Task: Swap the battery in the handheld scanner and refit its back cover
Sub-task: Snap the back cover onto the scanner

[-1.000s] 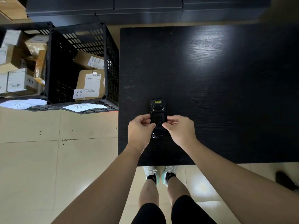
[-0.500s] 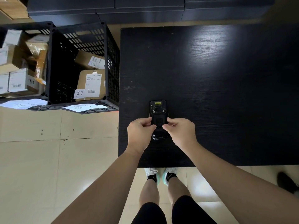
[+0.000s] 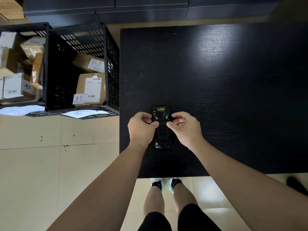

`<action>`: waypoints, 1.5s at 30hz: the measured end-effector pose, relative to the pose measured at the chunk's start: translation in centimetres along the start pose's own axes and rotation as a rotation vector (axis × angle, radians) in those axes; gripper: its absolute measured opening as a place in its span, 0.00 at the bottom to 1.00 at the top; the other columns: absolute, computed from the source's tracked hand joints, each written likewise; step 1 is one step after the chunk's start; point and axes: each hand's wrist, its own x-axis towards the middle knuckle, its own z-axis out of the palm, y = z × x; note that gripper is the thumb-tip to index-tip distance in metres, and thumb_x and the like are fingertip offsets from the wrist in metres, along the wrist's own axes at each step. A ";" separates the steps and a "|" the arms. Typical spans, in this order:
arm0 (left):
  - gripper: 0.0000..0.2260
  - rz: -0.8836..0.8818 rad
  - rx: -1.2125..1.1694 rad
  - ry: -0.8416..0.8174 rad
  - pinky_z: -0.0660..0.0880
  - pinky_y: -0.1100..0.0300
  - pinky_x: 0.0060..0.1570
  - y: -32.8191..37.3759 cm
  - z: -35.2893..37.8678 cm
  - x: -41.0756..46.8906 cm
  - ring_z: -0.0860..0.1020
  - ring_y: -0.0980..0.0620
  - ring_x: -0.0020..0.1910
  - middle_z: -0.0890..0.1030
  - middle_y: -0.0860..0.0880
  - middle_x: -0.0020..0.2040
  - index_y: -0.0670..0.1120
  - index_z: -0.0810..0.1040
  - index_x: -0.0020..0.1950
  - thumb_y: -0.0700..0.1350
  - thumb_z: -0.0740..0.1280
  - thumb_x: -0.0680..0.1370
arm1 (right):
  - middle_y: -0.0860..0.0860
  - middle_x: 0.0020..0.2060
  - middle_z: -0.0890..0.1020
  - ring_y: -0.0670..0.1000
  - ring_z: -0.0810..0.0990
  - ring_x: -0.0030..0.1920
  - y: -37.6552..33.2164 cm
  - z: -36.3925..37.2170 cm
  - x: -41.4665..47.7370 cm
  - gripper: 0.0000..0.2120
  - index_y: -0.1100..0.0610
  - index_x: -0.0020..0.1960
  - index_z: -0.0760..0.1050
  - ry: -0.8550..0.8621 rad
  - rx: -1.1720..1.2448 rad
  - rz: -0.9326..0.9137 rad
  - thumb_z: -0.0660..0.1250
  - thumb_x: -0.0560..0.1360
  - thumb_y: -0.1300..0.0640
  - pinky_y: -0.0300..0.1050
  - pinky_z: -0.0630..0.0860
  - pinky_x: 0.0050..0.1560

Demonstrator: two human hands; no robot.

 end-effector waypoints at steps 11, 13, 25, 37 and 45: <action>0.10 0.332 0.116 -0.274 0.73 0.72 0.45 -1.3 -1.3 2.0 0.75 0.61 0.37 0.76 0.56 0.51 0.53 0.83 0.45 0.39 0.76 0.72 | 0.42 0.52 0.76 0.44 0.80 0.43 1.1 -1.3 1.7 0.11 0.44 0.55 0.79 -0.229 -0.135 -0.303 0.73 0.74 0.55 0.33 0.76 0.42; 0.12 0.368 0.132 -0.317 0.73 0.71 0.44 -1.2 -1.5 2.6 0.74 0.61 0.35 0.75 0.55 0.50 0.56 0.81 0.44 0.39 0.77 0.72 | 0.42 0.52 0.75 0.45 0.79 0.42 1.0 -1.5 2.1 0.11 0.44 0.55 0.79 -0.263 -0.181 -0.318 0.73 0.75 0.55 0.33 0.76 0.42; 0.11 0.397 0.153 -0.359 0.76 0.65 0.46 -1.0 -1.8 3.1 0.75 0.59 0.37 0.75 0.54 0.50 0.52 0.81 0.45 0.39 0.78 0.71 | 0.44 0.51 0.74 0.47 0.78 0.41 0.6 -1.8 3.0 0.12 0.43 0.53 0.75 -0.338 -0.256 -0.314 0.73 0.75 0.55 0.37 0.73 0.43; 0.12 0.359 0.162 -0.298 0.71 0.75 0.41 -1.3 -1.3 2.8 0.73 0.63 0.34 0.74 0.57 0.44 0.52 0.77 0.41 0.38 0.77 0.72 | 0.47 0.50 0.74 0.47 0.76 0.40 0.1 -1.8 3.5 0.11 0.44 0.49 0.71 -0.375 -0.349 -0.351 0.71 0.75 0.56 0.42 0.74 0.44; 0.08 0.327 0.091 -0.158 0.72 0.75 0.43 -1.6 -0.4 1.0 0.75 0.60 0.41 0.77 0.54 0.45 0.48 0.80 0.46 0.37 0.74 0.74 | 0.46 0.48 0.76 0.45 0.77 0.39 1.7 -0.5 2.2 0.11 0.46 0.51 0.76 -0.223 -0.196 -0.304 0.72 0.74 0.59 0.37 0.71 0.42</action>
